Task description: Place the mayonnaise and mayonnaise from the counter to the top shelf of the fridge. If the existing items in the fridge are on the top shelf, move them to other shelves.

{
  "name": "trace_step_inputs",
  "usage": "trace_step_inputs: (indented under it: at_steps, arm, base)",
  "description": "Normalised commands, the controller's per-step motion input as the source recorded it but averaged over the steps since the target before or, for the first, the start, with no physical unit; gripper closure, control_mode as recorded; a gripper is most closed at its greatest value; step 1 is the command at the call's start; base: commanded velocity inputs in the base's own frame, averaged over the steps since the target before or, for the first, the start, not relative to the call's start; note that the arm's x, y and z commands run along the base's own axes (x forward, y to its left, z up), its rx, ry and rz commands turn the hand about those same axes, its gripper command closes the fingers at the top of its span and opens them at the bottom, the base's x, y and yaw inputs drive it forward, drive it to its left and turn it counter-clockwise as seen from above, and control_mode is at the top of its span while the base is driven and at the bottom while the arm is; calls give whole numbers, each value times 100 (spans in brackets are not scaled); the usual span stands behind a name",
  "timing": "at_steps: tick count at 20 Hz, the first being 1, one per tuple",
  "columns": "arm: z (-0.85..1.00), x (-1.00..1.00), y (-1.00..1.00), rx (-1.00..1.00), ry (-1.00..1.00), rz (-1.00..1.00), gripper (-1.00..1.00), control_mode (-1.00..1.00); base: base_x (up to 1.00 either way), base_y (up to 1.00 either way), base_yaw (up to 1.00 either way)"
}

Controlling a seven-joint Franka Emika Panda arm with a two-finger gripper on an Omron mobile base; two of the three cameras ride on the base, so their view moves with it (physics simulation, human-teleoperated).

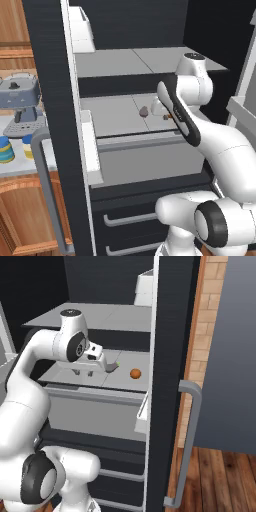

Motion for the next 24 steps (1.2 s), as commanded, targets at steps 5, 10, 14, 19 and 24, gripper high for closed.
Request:
trace_step_inputs:
  at_steps: [5, 10, 14, 19, 24]
  arm:
    - [0, -27, 0, -1, 0, 4, -100, -100]
    - [0, -77, -2, 0, 0, 6, -100, -100]
    - [0, -72, 0, 0, 0, 0, -100, -100]
    - [0, -85, -2, 0, 0, 0, -100, -100]
    - [0, -53, -6, 0, 0, 0, -100, -100]
  base:
    - [0, 0, 0]
    - [0, 0, 0]
    - [0, 0, 0]
    - [0, 0, 0]
    - [0, 0, 0]
